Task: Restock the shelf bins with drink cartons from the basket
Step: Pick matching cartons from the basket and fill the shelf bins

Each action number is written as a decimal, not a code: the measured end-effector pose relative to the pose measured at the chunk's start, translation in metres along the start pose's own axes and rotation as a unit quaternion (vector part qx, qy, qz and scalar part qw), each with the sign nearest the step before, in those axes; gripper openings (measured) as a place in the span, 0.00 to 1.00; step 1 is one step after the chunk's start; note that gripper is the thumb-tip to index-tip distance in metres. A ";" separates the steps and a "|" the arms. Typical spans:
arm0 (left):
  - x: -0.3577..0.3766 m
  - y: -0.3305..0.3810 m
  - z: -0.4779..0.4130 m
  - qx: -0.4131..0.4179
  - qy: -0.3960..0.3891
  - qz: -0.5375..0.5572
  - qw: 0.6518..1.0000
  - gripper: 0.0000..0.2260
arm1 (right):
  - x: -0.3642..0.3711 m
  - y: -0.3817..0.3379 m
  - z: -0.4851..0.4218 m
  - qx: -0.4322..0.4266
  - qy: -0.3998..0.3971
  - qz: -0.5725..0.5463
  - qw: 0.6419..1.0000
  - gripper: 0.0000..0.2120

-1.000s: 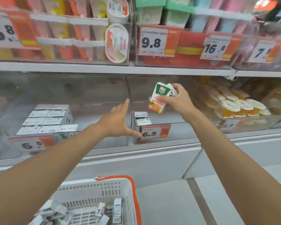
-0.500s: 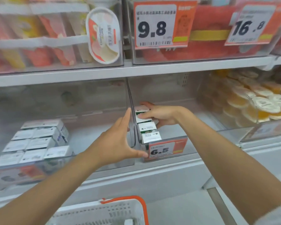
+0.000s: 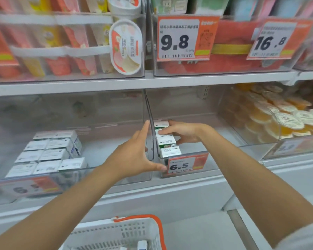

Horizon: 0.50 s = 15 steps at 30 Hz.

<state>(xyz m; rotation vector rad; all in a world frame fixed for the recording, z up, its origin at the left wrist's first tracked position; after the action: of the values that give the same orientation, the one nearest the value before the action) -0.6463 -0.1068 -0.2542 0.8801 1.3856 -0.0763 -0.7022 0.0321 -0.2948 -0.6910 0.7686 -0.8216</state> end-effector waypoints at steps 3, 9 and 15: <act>-0.004 -0.002 0.003 -0.005 0.004 0.025 1.000 0.65 | -0.021 -0.017 0.033 -0.074 0.179 0.050 0.980 0.33; -0.053 -0.001 0.057 0.043 0.221 0.055 0.973 0.24 | 0.016 -0.048 0.138 -0.279 0.412 0.047 0.866 0.11; 0.002 -0.055 0.156 -0.012 0.146 0.110 0.983 0.10 | 0.170 -0.002 0.107 -0.219 0.275 0.051 0.935 0.07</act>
<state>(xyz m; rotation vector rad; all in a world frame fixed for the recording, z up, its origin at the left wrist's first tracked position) -0.5478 -0.2336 -0.2939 1.0486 1.5474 0.2472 -0.5393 -0.0857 -0.2898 -0.8141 1.5156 -0.7595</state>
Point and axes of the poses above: each hand's wrist, its own z-axis away from the middle knuckle, its own x-axis out of the palm, y = z × x, the point moved 10 cm from there along -z, towards the middle knuckle, and after that the axes turned 6 degrees about x, right-handed, at the moved point
